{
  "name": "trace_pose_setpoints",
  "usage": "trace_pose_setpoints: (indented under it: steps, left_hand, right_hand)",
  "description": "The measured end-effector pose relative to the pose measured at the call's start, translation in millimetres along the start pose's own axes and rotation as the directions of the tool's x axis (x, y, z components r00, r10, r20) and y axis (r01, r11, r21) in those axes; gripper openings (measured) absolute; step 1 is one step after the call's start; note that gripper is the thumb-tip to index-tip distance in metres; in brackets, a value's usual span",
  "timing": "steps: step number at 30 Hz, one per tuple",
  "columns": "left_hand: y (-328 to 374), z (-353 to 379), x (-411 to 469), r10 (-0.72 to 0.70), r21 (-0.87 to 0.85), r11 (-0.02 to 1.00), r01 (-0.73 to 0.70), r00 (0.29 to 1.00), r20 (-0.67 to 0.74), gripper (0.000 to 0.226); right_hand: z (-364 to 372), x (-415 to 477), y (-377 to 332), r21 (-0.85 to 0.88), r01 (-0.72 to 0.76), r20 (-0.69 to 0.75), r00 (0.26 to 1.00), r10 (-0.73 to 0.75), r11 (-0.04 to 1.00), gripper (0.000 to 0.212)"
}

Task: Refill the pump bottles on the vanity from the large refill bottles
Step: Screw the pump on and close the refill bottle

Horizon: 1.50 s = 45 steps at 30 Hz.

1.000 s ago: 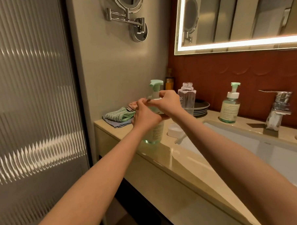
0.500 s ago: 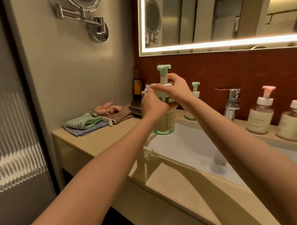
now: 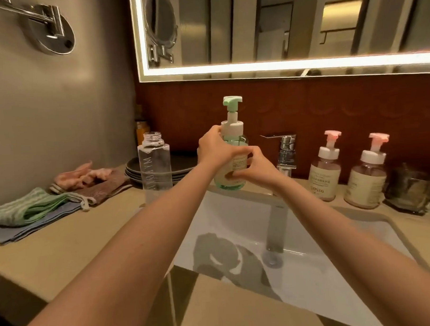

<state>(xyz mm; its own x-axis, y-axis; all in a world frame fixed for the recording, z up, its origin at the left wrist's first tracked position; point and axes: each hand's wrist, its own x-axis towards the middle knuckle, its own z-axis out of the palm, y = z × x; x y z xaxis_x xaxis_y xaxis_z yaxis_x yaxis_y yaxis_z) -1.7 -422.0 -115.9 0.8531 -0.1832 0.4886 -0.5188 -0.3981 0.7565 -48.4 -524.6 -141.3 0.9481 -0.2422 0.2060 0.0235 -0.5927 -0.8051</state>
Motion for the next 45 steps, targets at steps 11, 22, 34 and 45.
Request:
trace_pose_setpoints:
  steps: [11,22,34,45]
  left_hand:
    - [-29,60,61,-0.074,0.073,0.996,0.051,0.927,0.369,0.082]
    - [-75,89,72,0.062,0.486,0.826,-0.285,0.903,0.424,0.070]
    - [-93,84,71,0.059,0.645,0.706,-0.292,0.932,0.358,0.072]
    - [-84,70,61,0.013,0.671,0.677,-0.301,0.917,0.398,0.074]
  right_hand:
    - [24,74,66,-0.165,-0.256,-0.426,0.889,0.166,0.952,0.068]
    - [21,120,89,-0.102,-0.388,-0.425,0.849,0.312,0.916,0.081]
    - [34,137,102,0.004,-0.287,-0.354,0.896,0.269,0.958,0.085]
    - [34,127,90,-0.018,-0.355,-0.393,0.862,0.320,0.935,0.090]
